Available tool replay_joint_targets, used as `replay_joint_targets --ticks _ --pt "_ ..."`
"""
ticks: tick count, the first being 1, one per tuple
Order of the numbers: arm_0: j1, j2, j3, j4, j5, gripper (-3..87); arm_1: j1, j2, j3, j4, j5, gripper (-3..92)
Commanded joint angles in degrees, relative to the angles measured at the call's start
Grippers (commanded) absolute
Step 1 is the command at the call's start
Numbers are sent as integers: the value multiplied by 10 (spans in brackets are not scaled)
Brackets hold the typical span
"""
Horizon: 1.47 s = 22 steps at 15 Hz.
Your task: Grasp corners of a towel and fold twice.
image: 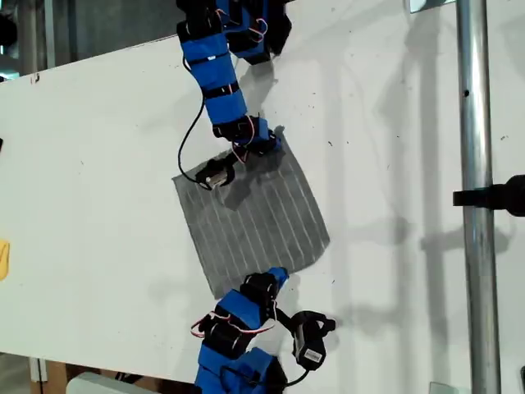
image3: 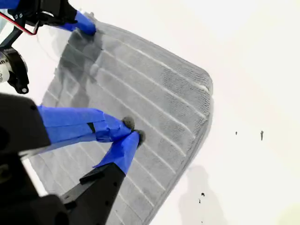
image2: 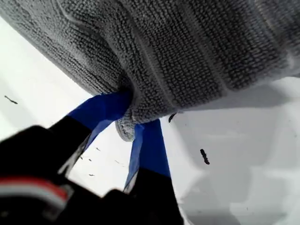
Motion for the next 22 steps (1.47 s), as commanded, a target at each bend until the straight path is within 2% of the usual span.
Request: replay_joint_targets --ticks 1,2,3,4,6,7,8,9,12,14,16,19,22 --pt "1 -3 -26 31 -38 -18 -5 0 -26 -3 -6 -2" --pt "0 -16 -47 76 -57 -19 -7 0 -26 -3 -6 -2" --pt "4 -28 -67 103 -21 -19 -8 -2 -26 -4 -5 -2" --pt "8 -30 -80 124 -33 -19 -9 -6 -26 -5 -5 -2" --pt "-5 -33 -91 92 26 -16 -8 -9 -30 -6 -6 -2" --pt "-9 -42 -112 102 31 106 -7 -11 -31 -6 -7 -2" --pt "-6 -44 -121 97 45 298 -7 -11 -31 -6 -7 -2" --pt "-4 -46 -121 69 89 349 -7 -11 -32 -7 -7 -2" --pt "-20 -72 -133 54 176 338 -8 -11 -32 -7 -7 -2" --pt "-22 -123 -127 27 178 298 -8 -11 -32 -7 -6 -2" --pt "-15 -209 -155 2 171 299 -11 -11 -32 -6 -4 -2" --pt "-1 -359 -261 27 135 317 -11 -11 -32 -6 -5 -2" --pt "17 -432 -272 38 72 323 -11 -11 -32 -6 -6 -2"
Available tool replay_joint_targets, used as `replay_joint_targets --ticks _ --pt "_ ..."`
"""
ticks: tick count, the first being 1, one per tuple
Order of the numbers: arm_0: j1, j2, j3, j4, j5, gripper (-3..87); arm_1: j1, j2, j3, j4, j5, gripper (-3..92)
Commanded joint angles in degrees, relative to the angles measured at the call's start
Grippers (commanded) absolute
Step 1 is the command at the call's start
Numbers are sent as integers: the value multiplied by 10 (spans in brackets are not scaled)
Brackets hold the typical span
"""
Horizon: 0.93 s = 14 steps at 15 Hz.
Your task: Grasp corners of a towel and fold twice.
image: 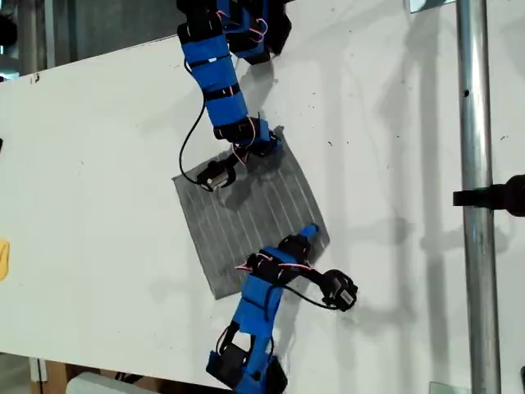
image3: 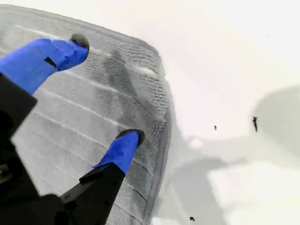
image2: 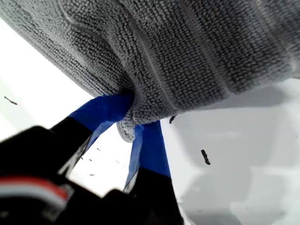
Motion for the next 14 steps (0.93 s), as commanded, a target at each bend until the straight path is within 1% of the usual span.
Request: replay_joint_targets --ticks 1,4,5,6,7,9,11,12,13,14 --pt "18 -24 -33 9 -43 319 -5 0 -18 -8 -6 -2" --pt "30 -49 -26 -35 -63 311 -5 0 -18 -8 -7 -2" --pt "32 -60 -25 -48 -72 256 -5 -1 -18 -8 -7 -2" --pt "33 -67 -25 -57 -89 54 -5 -1 -18 -8 -7 -2" --pt "35 -68 -23 -75 -93 -29 -5 -1 -18 -8 -7 -2" --pt "33 -62 -28 -80 -90 -29 -5 -1 -18 -8 -7 -2" --pt "26 -47 -33 -76 -63 -29 -4 3 -18 -5 -4 -2" --pt "25 -29 -34 -65 -54 -29 -6 19 -17 -1 1 -2" --pt "26 -7 -34 -56 -42 -29 -18 46 -17 11 9 -2" --pt "35 18 -35 -56 -15 -29 -36 84 -18 30 25 -2"
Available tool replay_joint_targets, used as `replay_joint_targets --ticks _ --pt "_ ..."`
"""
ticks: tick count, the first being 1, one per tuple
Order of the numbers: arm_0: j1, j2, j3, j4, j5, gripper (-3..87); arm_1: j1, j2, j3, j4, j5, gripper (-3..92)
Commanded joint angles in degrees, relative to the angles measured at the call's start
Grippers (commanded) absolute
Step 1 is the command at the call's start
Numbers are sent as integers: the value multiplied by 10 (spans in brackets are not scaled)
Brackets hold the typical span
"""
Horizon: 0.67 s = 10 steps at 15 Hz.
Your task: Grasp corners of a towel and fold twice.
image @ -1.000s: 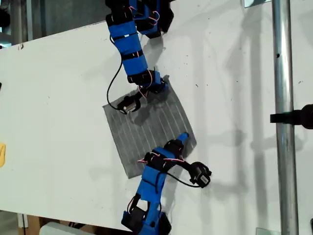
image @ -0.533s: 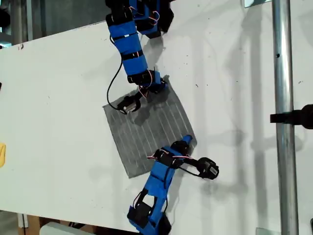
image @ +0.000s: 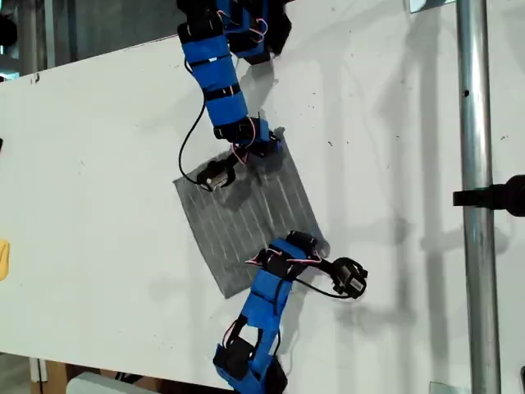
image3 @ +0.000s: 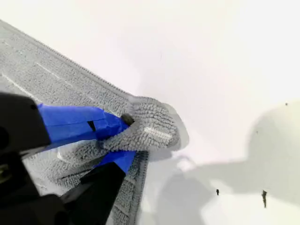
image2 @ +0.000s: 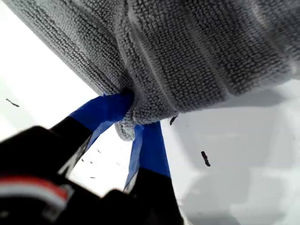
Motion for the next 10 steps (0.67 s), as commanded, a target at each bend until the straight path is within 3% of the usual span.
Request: replay_joint_targets --ticks 1,3,6,8,10 --pt "19 90 -15 8 40 -29 -47 112 -18 41 37 -2" --pt "47 130 -15 3 48 -29 -117 185 -40 68 93 -2" --pt "91 171 -12 13 33 -29 -221 130 -147 82 142 -2" --pt "82 182 -12 33 20 -29 -185 101 -180 99 127 -2" --pt "34 208 -11 95 31 -29 -82 105 -174 102 62 -2"
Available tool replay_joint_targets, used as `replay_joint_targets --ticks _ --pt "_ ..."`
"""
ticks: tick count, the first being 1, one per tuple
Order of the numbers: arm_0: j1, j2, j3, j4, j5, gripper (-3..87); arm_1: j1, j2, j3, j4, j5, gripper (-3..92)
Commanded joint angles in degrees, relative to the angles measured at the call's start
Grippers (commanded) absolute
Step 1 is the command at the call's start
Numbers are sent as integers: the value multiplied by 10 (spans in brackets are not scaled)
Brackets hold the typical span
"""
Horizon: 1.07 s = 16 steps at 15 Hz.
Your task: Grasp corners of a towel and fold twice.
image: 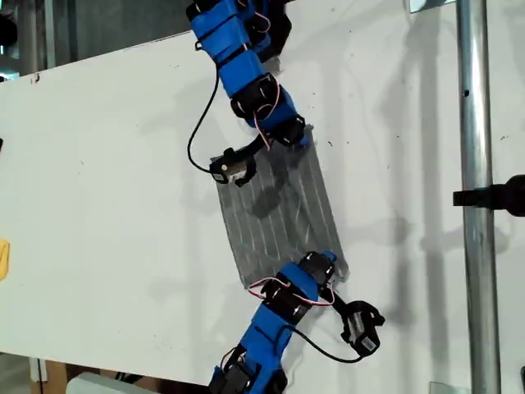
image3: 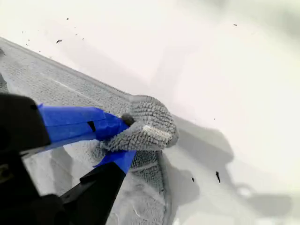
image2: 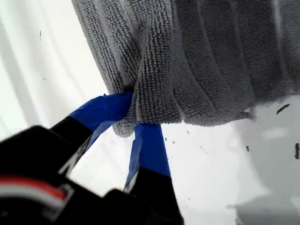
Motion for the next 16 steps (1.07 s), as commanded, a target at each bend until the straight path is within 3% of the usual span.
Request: replay_joint_targets --ticks 1,3,6,8,12,16 --pt "-70 75 -8 83 11 -29 123 5 -38 7 -83 -2" --pt "-153 105 11 155 58 -29 245 4 -43 6 -178 -2" --pt "-277 175 110 149 154 -29 414 -47 -87 -27 -325 -2" --pt "-352 206 151 148 199 -29 476 -105 -162 -42 -391 -2" --pt "-390 330 265 106 219 -29 482 -103 -224 9 -389 -2" --pt "-367 407 473 -27 184 -28 439 -140 -127 -4 -323 -2"
